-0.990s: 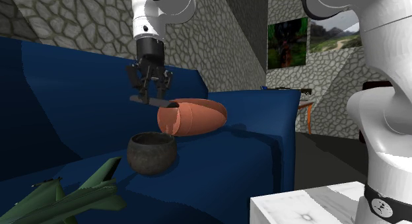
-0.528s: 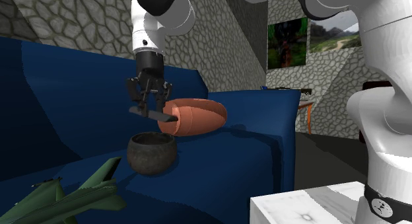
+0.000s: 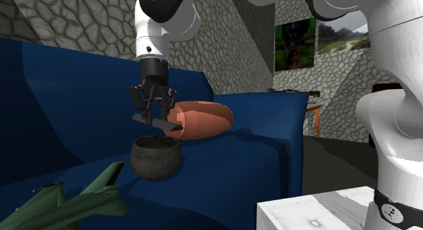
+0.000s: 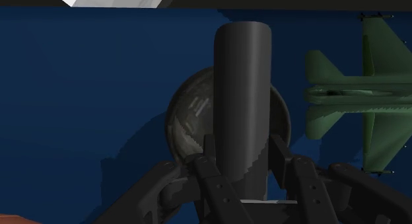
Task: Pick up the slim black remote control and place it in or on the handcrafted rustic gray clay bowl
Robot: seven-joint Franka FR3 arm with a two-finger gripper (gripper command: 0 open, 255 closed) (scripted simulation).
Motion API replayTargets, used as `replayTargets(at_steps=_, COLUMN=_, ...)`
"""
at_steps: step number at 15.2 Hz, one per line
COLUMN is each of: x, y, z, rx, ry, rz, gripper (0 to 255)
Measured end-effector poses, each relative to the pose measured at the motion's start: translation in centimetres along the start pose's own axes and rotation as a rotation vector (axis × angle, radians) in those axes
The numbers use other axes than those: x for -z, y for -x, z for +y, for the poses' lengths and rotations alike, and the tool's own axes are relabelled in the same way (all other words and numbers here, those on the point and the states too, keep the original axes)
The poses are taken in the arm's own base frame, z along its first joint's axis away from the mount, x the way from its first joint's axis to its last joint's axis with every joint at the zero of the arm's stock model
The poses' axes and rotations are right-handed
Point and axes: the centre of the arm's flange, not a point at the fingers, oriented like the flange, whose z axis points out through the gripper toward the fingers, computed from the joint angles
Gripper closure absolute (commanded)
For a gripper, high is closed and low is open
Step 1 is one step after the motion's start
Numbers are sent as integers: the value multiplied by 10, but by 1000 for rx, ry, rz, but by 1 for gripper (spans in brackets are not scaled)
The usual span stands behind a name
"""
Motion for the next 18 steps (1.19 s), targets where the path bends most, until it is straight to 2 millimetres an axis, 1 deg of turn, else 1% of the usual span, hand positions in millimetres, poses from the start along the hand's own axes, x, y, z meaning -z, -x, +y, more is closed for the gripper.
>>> replayTargets(at_steps=1, x=0, y=0, z=0, rx=0, ry=0, rz=0, gripper=0)
replayTargets(at_steps=7, x=0, y=0, z=0, rx=0, ry=0, rz=0, gripper=0)
replayTargets(at_steps=8, x=6, y=0, z=-1, rx=0, ry=0, rz=0, gripper=0)
replayTargets(at_steps=11, x=39, y=-1, z=2, rx=0, ry=-1, rz=1, gripper=0)
replayTargets(at_steps=12, x=45, y=1, z=1, rx=0, ry=-1, rz=1, gripper=0)
replayTargets(at_steps=14, x=49, y=0, z=0, rx=0, ry=-1, rz=1, gripper=0)
replayTargets(at_steps=18, x=50, y=0, z=0, rx=0, ry=0, rz=0, gripper=0)
